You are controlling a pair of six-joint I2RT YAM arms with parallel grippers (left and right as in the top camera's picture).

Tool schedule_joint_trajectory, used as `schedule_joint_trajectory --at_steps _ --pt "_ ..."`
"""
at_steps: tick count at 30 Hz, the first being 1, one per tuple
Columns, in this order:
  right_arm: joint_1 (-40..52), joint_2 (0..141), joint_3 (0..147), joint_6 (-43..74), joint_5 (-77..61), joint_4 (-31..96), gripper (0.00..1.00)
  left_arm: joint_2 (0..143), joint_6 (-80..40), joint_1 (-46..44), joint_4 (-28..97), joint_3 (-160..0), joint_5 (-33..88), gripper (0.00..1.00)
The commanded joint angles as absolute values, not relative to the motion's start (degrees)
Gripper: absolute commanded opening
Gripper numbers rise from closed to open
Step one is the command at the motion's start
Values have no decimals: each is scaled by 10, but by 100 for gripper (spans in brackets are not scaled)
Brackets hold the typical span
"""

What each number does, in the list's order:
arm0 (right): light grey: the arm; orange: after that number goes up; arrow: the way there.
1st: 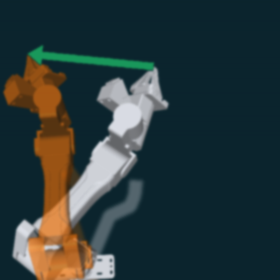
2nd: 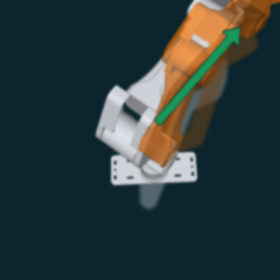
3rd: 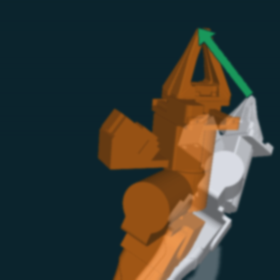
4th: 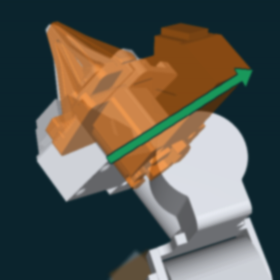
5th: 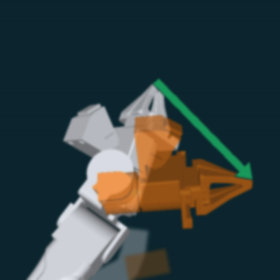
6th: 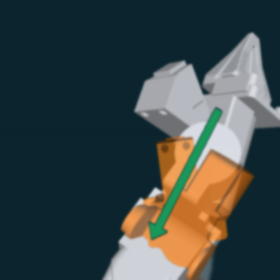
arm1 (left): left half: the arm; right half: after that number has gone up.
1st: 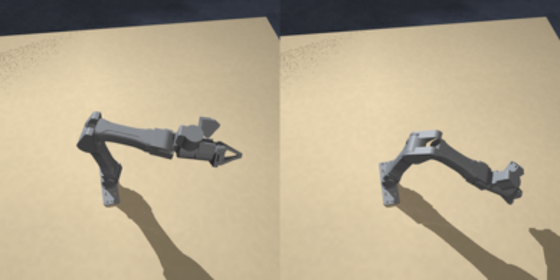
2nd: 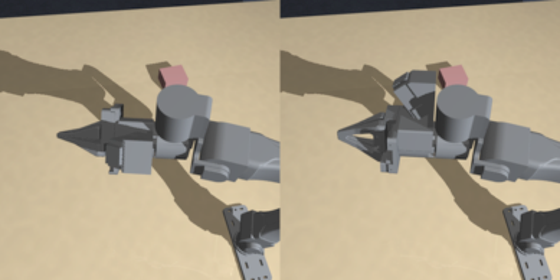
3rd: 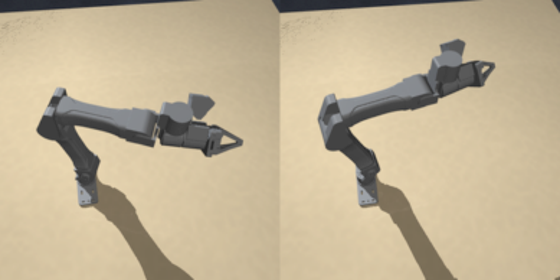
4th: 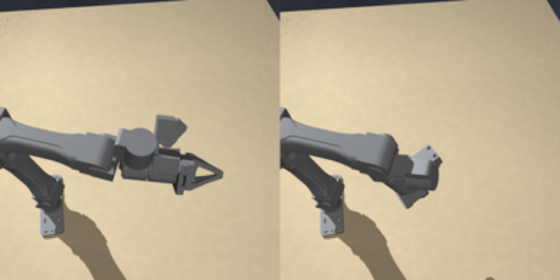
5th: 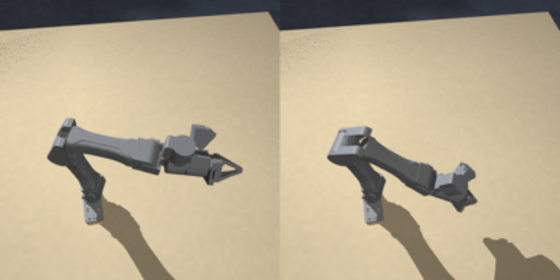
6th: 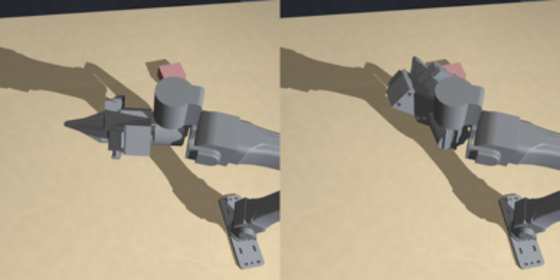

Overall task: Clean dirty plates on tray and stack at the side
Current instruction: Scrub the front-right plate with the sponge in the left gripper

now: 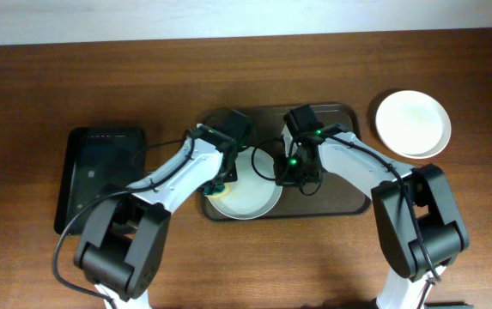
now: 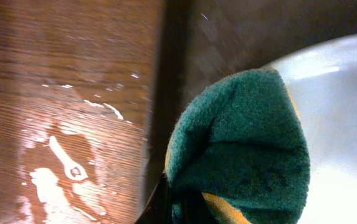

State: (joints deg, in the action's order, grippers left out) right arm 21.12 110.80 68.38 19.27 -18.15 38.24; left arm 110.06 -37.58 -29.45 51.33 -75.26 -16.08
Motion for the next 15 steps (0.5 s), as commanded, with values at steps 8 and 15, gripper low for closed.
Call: schedule_joint_trajectory --at_steps 8,15 --pt "199 1120 674 192 -113 396 4 916 -381 -128 526 -776 -158 0" --pt "199 1120 674 192 -106 396 4 994 -381 52 512 -745 -158 0"
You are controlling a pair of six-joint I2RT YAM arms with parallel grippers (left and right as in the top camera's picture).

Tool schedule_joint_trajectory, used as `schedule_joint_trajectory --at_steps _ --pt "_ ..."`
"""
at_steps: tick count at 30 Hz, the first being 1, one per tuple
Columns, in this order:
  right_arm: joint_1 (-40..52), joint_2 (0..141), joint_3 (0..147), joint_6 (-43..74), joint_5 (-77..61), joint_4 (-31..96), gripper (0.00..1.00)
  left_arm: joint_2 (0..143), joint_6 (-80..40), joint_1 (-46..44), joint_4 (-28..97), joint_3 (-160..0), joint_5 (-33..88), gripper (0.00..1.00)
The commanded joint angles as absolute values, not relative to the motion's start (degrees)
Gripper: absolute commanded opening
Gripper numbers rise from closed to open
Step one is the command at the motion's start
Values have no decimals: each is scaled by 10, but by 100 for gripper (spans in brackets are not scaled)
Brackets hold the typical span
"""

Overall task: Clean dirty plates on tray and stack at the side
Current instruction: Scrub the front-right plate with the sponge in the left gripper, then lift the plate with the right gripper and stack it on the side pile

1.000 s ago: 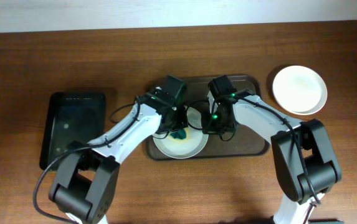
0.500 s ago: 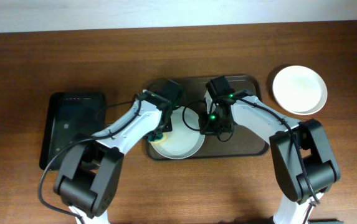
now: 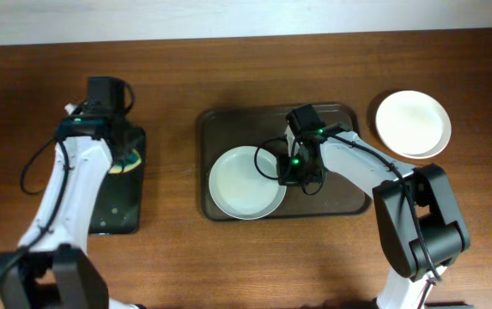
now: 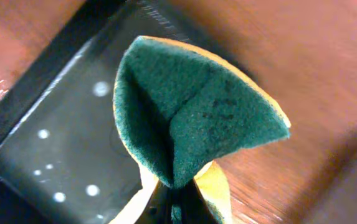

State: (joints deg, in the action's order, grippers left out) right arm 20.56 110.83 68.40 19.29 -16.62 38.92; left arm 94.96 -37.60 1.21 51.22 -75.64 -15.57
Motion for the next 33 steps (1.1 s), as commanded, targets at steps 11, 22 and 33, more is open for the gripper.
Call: schedule_joint_trajectory --at_steps 11,22,33 --pt "199 1120 674 192 -102 396 4 1038 -337 97 519 -760 -73 64" --pt "199 1089 865 183 -34 573 4 831 -336 96 689 -845 -55 99" --pt "280 1090 1144 207 352 870 4 832 -336 96 689 -845 -55 99"
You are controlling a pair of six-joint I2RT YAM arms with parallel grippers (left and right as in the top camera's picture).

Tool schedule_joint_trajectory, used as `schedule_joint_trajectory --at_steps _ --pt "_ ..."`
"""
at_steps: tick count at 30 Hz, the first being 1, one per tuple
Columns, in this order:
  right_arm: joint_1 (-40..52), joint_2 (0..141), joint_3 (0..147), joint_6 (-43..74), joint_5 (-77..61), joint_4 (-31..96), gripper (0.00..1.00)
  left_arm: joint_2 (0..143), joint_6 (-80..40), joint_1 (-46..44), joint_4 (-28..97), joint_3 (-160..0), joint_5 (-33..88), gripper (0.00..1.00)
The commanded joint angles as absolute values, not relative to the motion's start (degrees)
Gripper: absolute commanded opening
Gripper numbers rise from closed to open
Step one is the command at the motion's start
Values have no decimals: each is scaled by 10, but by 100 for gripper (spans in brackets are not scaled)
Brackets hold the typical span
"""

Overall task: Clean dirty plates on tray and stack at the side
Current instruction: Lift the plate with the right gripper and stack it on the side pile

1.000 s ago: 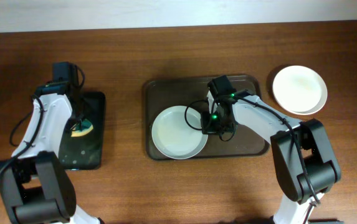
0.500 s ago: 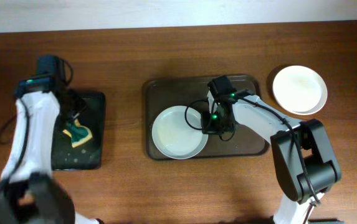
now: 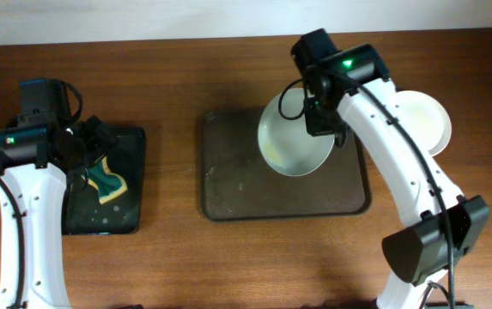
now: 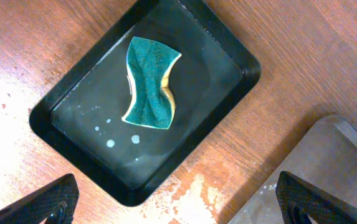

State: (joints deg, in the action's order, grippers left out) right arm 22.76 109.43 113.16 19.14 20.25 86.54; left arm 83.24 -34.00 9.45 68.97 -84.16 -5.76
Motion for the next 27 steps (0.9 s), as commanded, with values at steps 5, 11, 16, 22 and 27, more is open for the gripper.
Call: schedule_joint_trajectory --at_steps 5,11,16,22,27 --pt "426 1091 1144 198 619 870 4 832 -336 96 689 -845 -55 99" --pt "544 1091 1144 161 806 870 4 832 -336 96 689 -845 -55 99" --pt "547 1091 1144 140 770 870 4 832 -336 96 689 -845 -55 99" --pt "266 1094 1042 183 330 798 4 832 -336 96 689 -845 -55 99" --pt "-41 1094 1041 183 -17 755 4 832 -336 96 689 -845 -55 100"
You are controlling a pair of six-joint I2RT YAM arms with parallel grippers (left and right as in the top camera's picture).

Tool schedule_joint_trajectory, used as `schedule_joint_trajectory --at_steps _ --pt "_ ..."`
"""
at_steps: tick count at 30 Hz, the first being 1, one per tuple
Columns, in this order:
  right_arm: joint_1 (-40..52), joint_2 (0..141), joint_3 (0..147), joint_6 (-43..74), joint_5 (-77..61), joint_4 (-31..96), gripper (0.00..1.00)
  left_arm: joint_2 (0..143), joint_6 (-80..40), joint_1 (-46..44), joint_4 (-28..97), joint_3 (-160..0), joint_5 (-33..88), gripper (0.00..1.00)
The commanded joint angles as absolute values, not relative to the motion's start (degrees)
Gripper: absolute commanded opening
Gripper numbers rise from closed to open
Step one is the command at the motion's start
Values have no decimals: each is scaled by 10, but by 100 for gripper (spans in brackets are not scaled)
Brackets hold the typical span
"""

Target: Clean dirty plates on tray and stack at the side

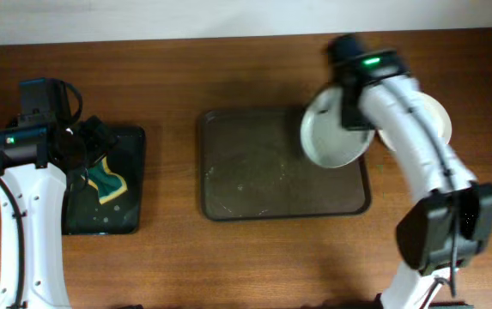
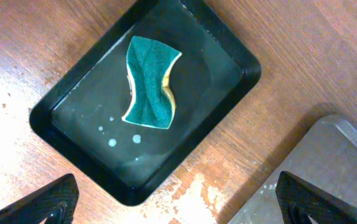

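Observation:
A white plate point(image 1: 331, 133) hangs over the right edge of the brown tray point(image 1: 263, 184), with my right gripper point(image 1: 351, 110) shut on its rim. Just right of it, another white plate point(image 1: 437, 116) lies on the table, partly hidden by my right arm. The green and yellow sponge point(image 2: 150, 81) lies in the black tray point(image 2: 228, 81) at the left. My left gripper point(image 2: 178, 211) is open above that tray with nothing between its fingertips point(image 2: 47, 205); from overhead the left gripper point(image 1: 91, 154) sits over the black tray point(image 1: 130, 219).
The brown tray's surface shows wet smears and specks. A wet patch point(image 2: 190, 193) marks the wooden table point(image 1: 246, 257) between the black tray and the brown tray's corner point(image 2: 334, 162).
My right gripper has moved the held plate rightward, from above the brown tray's upper middle to over its right edge beside the other plate. The left arm and sponge have not moved.
First my left gripper held the sponge against the plate in the brown tray while my right gripper was at the plate's rim. Then the sponge was over the black tray. Later it lay released there, and the right gripper held the plate raised, now farther right.

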State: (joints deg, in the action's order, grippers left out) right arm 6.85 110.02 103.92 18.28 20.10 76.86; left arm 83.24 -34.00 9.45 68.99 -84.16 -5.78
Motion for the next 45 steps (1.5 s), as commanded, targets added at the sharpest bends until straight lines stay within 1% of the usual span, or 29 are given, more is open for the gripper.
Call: schedule_joint_trajectory --at_steps 1,3,4,5,7,8,11,15,16,17,18,20,21,22,23,25,26,27,32,33,35,37,39,41,42,45 --pt "-90 1094 1041 183 -51 749 5 832 -336 96 689 -845 -55 100" --pt "-196 1094 1040 182 -69 740 4 832 -336 96 689 -845 -55 99" --pt "-229 1095 1040 182 -69 731 5 832 -336 96 689 -845 -55 99" --pt "-260 1098 1040 183 -69 714 4 832 -336 96 689 -845 -55 99" --pt "-290 1103 1037 183 -69 683 5 832 -336 96 689 -845 -55 99" --pt "-310 1104 1022 183 -63 646 4 832 -336 96 689 -845 -55 99" --pt "-315 1105 958 185 -28 543 5 832 -336 96 689 -845 -55 99" --pt "-315 1110 878 184 -28 454 5 832 -336 96 689 -845 -55 99" --pt "-315 1111 864 185 -29 444 7 832 -336 96 689 -845 -55 99" --pt "-315 1111 863 181 -34 446 53 832 -336 96 689 -845 -55 100" --pt "-311 1110 863 152 -50 451 61 832 -336 96 689 -845 -55 99" --pt "-301 1109 865 126 -76 467 66 832 -336 96 689 -845 -55 99" --pt "-295 1106 869 126 -78 484 71 832 -336 96 689 -845 -55 99" --pt "-286 1098 871 126 -80 496 79 832 -336 97 689 -845 -56 99" --pt "-277 1087 871 126 -79 505 82 832 -336 96 689 -845 -55 99" --pt "-274 1061 871 139 -78 510 91 832 -336 96 689 -845 -55 99" --pt "-279 1053 871 144 -77 510 97 832 -336 96 689 -845 -55 99" --pt "-285 1049 871 144 -77 511 100 832 -336 96 689 -845 -55 99" --pt "-324 1057 863 150 1 507 100 832 -336 96 689 -845 -55 99" --pt "-323 1058 861 150 -6 508 99 832 -336 96 689 -845 -55 99" --pt "-322 1055 861 154 -65 532 98 832 -336 96 689 -845 -55 99" --pt "-322 1044 861 164 -74 571 98 832 -336 96 689 -845 -55 99" --pt "-322 1002 855 163 -110 648 98 832 -336 96 689 -845 -55 99" --pt "-322 950 820 125 -171 682 98 832 -336 96 689 -845 -56 99" --pt "-322 893 766 89 -205 687 98 832 -336 96 689 -845 -55 100" --pt "-322 756 629 73 -215 675 98 832 -336 96 689 -845 -55 99"
